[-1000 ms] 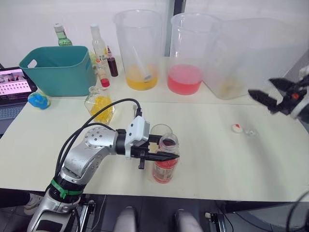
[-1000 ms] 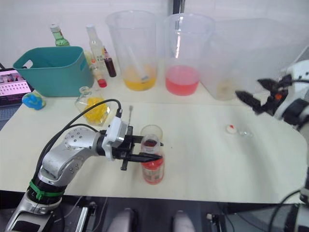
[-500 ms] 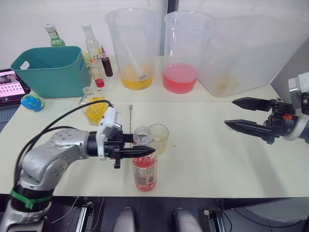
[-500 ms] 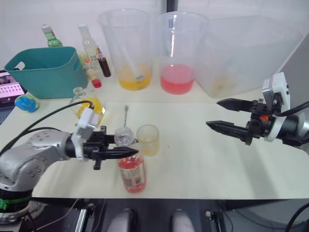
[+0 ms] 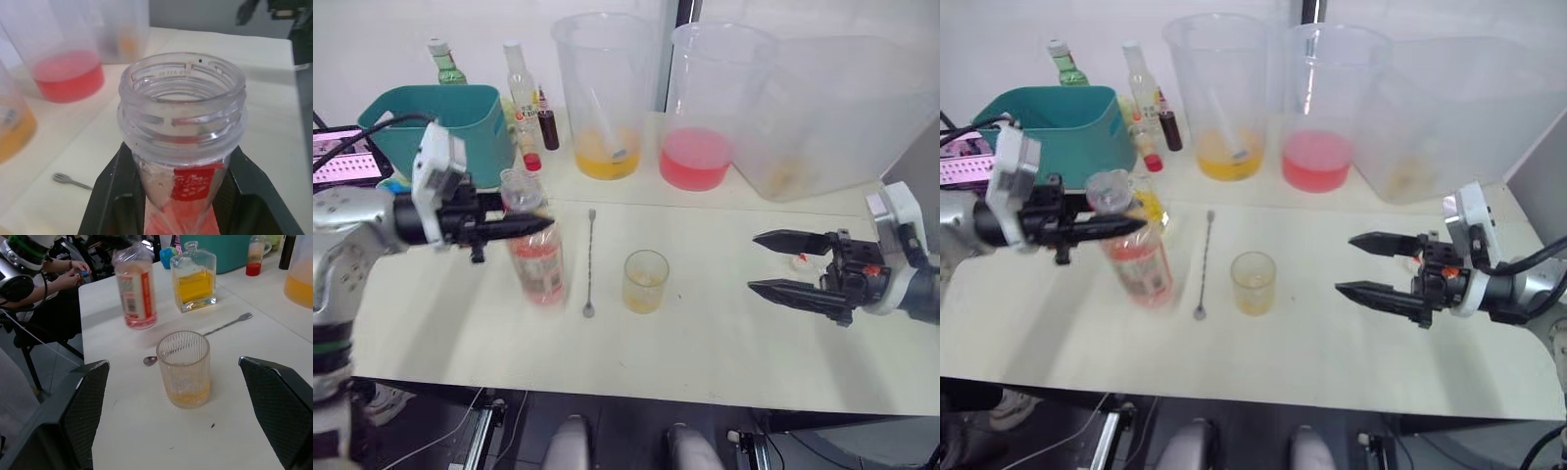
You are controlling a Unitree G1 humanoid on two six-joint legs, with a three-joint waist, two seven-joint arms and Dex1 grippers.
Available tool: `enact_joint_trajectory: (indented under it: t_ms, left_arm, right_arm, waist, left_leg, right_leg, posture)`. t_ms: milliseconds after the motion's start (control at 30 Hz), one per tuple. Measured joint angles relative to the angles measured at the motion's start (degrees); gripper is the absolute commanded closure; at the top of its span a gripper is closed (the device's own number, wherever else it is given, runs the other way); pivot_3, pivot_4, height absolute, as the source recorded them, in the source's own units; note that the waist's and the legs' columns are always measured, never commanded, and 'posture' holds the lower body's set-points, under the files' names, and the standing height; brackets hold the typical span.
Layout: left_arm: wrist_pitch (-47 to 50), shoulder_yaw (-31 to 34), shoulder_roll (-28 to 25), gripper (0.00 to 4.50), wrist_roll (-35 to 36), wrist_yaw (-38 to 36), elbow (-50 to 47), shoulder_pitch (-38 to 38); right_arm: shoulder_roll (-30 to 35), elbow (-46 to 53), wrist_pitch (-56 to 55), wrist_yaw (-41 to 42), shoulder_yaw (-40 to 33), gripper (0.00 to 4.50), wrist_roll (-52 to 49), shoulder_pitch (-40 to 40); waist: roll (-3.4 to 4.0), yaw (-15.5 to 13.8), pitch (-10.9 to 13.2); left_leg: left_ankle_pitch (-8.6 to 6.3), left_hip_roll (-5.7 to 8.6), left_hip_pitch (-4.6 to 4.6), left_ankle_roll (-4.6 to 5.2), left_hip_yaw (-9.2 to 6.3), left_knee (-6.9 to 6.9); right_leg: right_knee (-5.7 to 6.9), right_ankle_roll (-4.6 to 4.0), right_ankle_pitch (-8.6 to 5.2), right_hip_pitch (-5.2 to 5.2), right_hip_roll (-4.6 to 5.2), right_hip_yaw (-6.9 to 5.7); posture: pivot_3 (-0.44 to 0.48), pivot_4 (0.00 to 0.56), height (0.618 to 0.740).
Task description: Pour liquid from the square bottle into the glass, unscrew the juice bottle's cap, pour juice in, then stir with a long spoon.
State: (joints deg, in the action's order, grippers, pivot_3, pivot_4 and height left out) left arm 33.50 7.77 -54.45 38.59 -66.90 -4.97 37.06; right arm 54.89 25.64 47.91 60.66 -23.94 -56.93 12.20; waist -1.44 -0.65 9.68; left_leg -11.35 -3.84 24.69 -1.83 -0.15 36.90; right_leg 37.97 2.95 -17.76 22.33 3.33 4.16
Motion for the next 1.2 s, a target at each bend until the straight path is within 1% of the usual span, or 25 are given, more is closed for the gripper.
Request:
enact_joint_trajectory:
  t_ms: [33,133,200,233,433,533,600,700,833,900,933,1000,1100,1200]
  left_arm:
    - [-1.08,-1.05,1.15,3.23,-1.37,0.03,1.55,1.49]
    - [-6.25,-4.65,8.41,3.23,-6.11,1.59,7.62,7.9]
    - [-11.74,-7.67,13.38,3.23,-10.55,2.73,12.68,11.86]
    - [-14.47,-9.02,14.92,3.23,-12.79,3.01,15.1,12.94]
    - [-27.64,-13.91,20.86,3.23,-22.59,3.3,25.67,15.53]
    - [-36.74,-16.01,23.63,3.23,-29.26,7.08,29.84,16.77]
    - [-43.4,-16.73,25.88,3.23,-33.61,11.49,33.2,17.34]
    - [-50.01,-17.25,27.76,3.23,-38.21,16.52,35.36,17.35]
    - [-59.14,-18.18,28.81,3.23,-44.09,22.6,36.79,17.42]
    - [-65.19,-19.14,28.71,3.23,-47.92,26.03,38.52,17.9]
    - [-66.77,-19.33,28.65,3.23,-49.17,27.01,38.74,17.99]
    - [-72.51,-20.68,27.64,3.23,-53.9,30.77,39.91,18.16]
    - [-76.27,-21.74,27.55,3.23,-57.23,34.37,41.87,17.86]
    - [-76.79,-22.33,27.55,3.23,-58.61,35.88,43.06,16.84]
  right_arm:
    - [-0.06,0.54,-0.01,-0.44,-0.59,0.02,-0.12,-0.82]
    - [-0.6,3.96,-0.24,-2.46,-2.14,0.02,-0.07,-5.02]
    - [-0.6,7.2,-0.56,-3.54,-3.05,0.02,0.91,-9.19]
    - [-0.68,8.26,-0.56,-4.11,-3.73,0.02,1.06,-10.49]
    - [-1.15,12.11,-0.56,-7.38,-8.96,0.02,0.39,-16.48]
    - [-2.64,14.6,-0.56,-9.49,-10.71,0.02,-0.62,-18.72]
    - [-3.12,16.44,-0.56,-11.37,-11.15,0.02,-0.69,-20.17]
    - [-3.2,17.84,-0.56,-13.3,-11.28,0.02,-0.52,-21.65]
    - [-3.17,18.34,-0.56,-15.24,-12.11,0.02,-0.79,-22.13]
    - [-3.05,18.65,-0.56,-16.04,-12.46,0.02,-1.21,-22.1]
    - [-3.02,18.76,-0.56,-16.22,-12.46,0.02,-1.37,-22.09]
    - [-2.72,18.8,-0.56,-17.09,-12.45,0.02,-1.68,-21.81]
    - [-2.02,18.77,-0.57,-17.53,-12.45,0.02,-1.66,-21.7]
    - [-1.25,18.62,-0.57,-17.47,-12.45,0.02,-1.64,-21.58]
  waist:
    - [0.0,0.03,0.0]
    - [-0.02,-0.56,0.01]
    - [-0.04,-0.91,0.01]
    - [-0.04,-0.9,0.01]
    - [-0.05,0.2,0.01]
    - [-0.05,-0.03,0.02]
    - [-0.06,-0.09,0.02]
    - [-0.07,-0.09,0.02]
    - [-0.07,-0.05,0.02]
    - [-0.07,-0.07,0.02]
    - [-0.07,-0.08,0.02]
    - [-0.07,-0.06,0.02]
    - [-0.07,-0.12,0.02]
    - [-0.07,-0.11,0.02]
  left_leg:
    - [0.0,0.0,0.0,0.0,0.0,0.0]
    - [0.0,0.04,0.04,0.0,-0.09,0.07]
    - [0.0,0.06,0.09,0.01,-0.09,0.15]
    - [0.0,0.1,0.1,0.01,-0.08,0.17]
    - [0.0,0.05,0.04,0.01,-0.09,0.13]
    - [0.0,0.09,0.05,0.01,-0.09,0.16]
    - [0.0,0.1,0.06,0.01,-0.09,0.18]
    - [0.0,0.11,0.08,0.01,-0.1,0.18]
    - [0.0,0.11,0.05,0.01,-0.09,0.18]
    - [0.0,0.12,0.05,0.01,-0.09,0.19]
    - [0.0,0.12,0.05,0.01,-0.09,0.19]
    - [0.0,0.13,0.04,0.01,-0.09,0.18]
    - [0.01,0.13,0.04,0.0,-0.09,0.19]
    - [0.01,0.13,0.05,0.0,-0.09,0.19]
  right_leg:
    - [0.01,0.0,0.0,0.0,0.01,0.0]
    - [0.02,-0.01,0.0,-0.03,0.0,-0.1]
    - [0.0,0.02,0.02,-0.04,0.02,-0.08]
    - [-0.01,0.04,0.03,-0.03,0.04,-0.06]
    - [0.04,0.03,0.03,-0.03,-0.01,-0.03]
    - [0.04,0.04,0.03,-0.05,0.02,-0.03]
    - [0.04,0.05,0.04,-0.06,0.03,-0.03]
    - [0.04,0.06,0.04,-0.06,0.05,-0.04]
    - [0.08,0.06,0.05,-0.06,0.05,-0.03]
    - [0.07,0.06,0.05,-0.06,0.05,-0.03]
    - [0.07,0.06,0.05,-0.06,0.05,-0.03]
    - [0.08,0.07,0.05,-0.06,0.06,-0.01]
    - [0.1,0.07,0.05,-0.06,0.06,-0.02]
    - [0.1,0.07,0.05,-0.06,0.06,-0.03]
  posture:
    - [0.0,0.15,0.728]
    - [0.0,0.15,0.728]
    - [0.0,0.15,0.728]
    - [0.0,0.15,0.728]
    - [0.0,0.15,0.728]
    - [0.0,0.15,0.728]
    - [0.0,0.15,0.728]
    - [0.0,0.15,0.728]
    - [0.0,0.15,0.728]
    - [0.0,0.15,0.728]
    - [0.0,0.15,0.728]
    - [0.0,0.15,0.728]
    - [0.0,0.15,0.728]
    - [0.0,0.15,0.728]
